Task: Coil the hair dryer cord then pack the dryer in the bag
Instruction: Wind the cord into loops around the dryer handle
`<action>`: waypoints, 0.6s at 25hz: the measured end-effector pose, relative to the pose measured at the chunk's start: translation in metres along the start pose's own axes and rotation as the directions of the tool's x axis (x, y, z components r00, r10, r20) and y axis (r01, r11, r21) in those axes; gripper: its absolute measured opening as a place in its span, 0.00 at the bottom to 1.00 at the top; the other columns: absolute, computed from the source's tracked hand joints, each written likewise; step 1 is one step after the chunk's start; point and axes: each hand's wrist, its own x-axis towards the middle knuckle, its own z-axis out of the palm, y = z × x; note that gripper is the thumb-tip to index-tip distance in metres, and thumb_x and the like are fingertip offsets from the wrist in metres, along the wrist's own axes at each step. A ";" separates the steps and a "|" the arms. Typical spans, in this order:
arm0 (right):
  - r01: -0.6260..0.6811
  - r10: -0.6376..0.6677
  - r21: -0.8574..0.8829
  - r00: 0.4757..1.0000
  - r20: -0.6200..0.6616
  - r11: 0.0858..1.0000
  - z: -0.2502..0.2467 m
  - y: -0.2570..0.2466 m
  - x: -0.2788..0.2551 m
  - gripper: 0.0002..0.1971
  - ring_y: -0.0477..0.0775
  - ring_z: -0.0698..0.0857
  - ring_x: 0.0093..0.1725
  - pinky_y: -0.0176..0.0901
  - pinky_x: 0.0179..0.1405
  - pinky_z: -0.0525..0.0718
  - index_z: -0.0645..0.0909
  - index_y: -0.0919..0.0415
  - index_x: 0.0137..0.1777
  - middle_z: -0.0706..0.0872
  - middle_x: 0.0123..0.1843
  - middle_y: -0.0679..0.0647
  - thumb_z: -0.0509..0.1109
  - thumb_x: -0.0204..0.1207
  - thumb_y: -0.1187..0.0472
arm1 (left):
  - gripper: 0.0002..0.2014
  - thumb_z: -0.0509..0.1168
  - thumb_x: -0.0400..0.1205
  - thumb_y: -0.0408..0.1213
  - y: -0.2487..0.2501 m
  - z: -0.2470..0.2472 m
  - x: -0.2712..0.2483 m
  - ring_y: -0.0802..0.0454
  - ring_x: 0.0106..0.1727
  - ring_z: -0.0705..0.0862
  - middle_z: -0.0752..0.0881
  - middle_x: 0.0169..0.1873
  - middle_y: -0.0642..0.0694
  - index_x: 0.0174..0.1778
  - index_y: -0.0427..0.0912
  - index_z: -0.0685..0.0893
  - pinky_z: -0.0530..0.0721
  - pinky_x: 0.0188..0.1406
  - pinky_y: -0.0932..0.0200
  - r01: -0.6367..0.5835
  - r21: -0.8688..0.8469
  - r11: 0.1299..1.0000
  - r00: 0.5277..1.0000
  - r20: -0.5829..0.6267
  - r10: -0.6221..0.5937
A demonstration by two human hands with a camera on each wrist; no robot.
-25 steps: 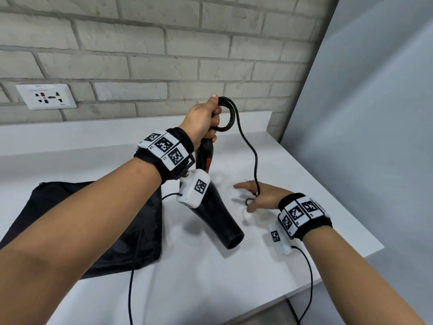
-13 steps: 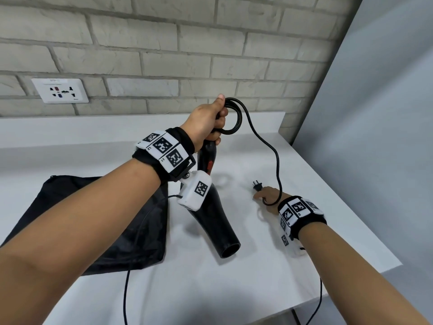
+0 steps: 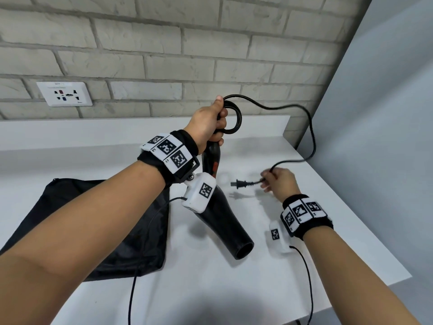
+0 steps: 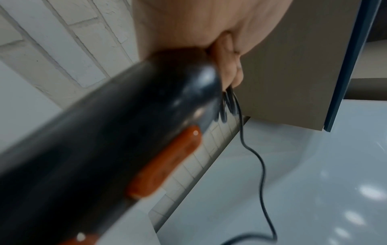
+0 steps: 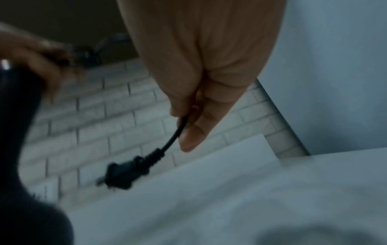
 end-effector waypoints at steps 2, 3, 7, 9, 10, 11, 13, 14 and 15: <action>0.089 -0.068 0.240 0.993 -0.094 0.967 -0.003 -0.030 0.000 0.13 0.42 0.81 0.18 0.31 0.17 0.80 0.76 0.60 0.36 0.80 0.33 0.61 0.58 0.80 0.71 | 0.22 0.47 0.86 0.54 -0.004 0.002 0.001 0.58 0.11 0.56 0.64 0.13 0.57 0.30 0.46 0.67 0.66 0.25 0.59 0.010 0.004 1.000 1.000 -0.016 -0.010; 0.125 -0.085 0.329 0.987 -0.134 0.936 -0.006 -0.046 -0.003 0.13 0.41 0.81 0.17 0.32 0.17 0.81 0.75 0.59 0.35 0.79 0.33 0.59 0.57 0.80 0.72 | 0.22 0.47 0.86 0.54 -0.006 0.003 0.002 0.58 0.11 0.56 0.64 0.13 0.57 0.30 0.46 0.67 0.66 0.25 0.59 0.011 0.011 1.000 1.000 -0.021 -0.011; 0.243 -0.160 0.503 0.966 -0.203 0.829 -0.016 -0.095 -0.019 0.13 0.41 0.82 0.19 0.30 0.22 0.84 0.74 0.60 0.34 0.77 0.33 0.58 0.63 0.75 0.77 | 0.22 0.47 0.86 0.54 -0.010 0.005 0.000 0.58 0.12 0.56 0.64 0.14 0.57 0.29 0.46 0.67 0.65 0.25 0.60 0.003 0.042 0.999 1.000 -0.026 -0.002; 0.322 -0.210 0.497 0.940 -0.270 0.805 -0.018 -0.110 -0.026 0.13 0.41 0.82 0.21 0.30 0.26 0.85 0.75 0.59 0.33 0.77 0.31 0.56 0.65 0.73 0.77 | 0.21 0.48 0.86 0.53 -0.010 0.006 -0.002 0.58 0.12 0.56 0.63 0.15 0.56 0.29 0.46 0.67 0.65 0.23 0.61 -0.002 0.057 0.998 1.000 -0.020 0.003; 0.374 -0.238 0.467 0.915 -0.324 0.801 -0.018 -0.116 -0.027 0.14 0.41 0.82 0.23 0.30 0.26 0.85 0.75 0.58 0.33 0.77 0.30 0.55 0.67 0.72 0.77 | 0.21 0.48 0.86 0.53 -0.010 0.007 -0.003 0.58 0.13 0.56 0.63 0.15 0.56 0.30 0.46 0.67 0.66 0.23 0.62 -0.007 0.064 0.998 1.000 -0.013 0.008; 0.427 -0.270 0.424 0.884 -0.382 0.799 -0.018 -0.120 -0.028 0.14 0.40 0.81 0.24 0.31 0.27 0.85 0.75 0.57 0.33 0.78 0.30 0.54 0.67 0.71 0.77 | 0.21 0.48 0.86 0.53 -0.010 0.007 -0.005 0.58 0.13 0.56 0.63 0.15 0.56 0.30 0.46 0.68 0.66 0.23 0.62 -0.012 0.067 0.998 1.000 -0.002 0.012; 0.511 -0.322 0.347 0.819 -0.474 0.787 -0.017 -0.126 -0.030 0.16 0.40 0.81 0.24 0.31 0.28 0.84 0.75 0.54 0.32 0.79 0.30 0.52 0.68 0.70 0.77 | 0.21 0.48 0.86 0.52 -0.011 0.010 -0.008 0.58 0.12 0.56 0.63 0.13 0.57 0.32 0.45 0.70 0.66 0.22 0.64 -0.027 0.069 0.997 0.999 0.020 0.025; 0.534 -0.337 0.319 0.795 -0.504 0.783 -0.016 -0.128 -0.030 0.16 0.39 0.81 0.24 0.32 0.29 0.85 0.75 0.53 0.32 0.79 0.29 0.51 0.69 0.70 0.76 | 0.21 0.47 0.86 0.52 -0.011 0.011 -0.009 0.58 0.12 0.57 0.63 0.13 0.57 0.33 0.44 0.71 0.66 0.21 0.65 -0.036 0.073 0.997 0.999 0.027 0.034; 0.552 -0.350 0.299 0.777 -0.524 0.779 -0.015 -0.128 -0.031 0.17 0.40 0.81 0.24 0.34 0.31 0.85 0.74 0.52 0.31 0.79 0.29 0.49 0.69 0.70 0.76 | 0.21 0.47 0.87 0.51 -0.012 0.012 -0.010 0.59 0.12 0.57 0.63 0.12 0.57 0.34 0.43 0.72 0.67 0.20 0.66 -0.045 0.075 0.996 0.999 0.032 0.042</action>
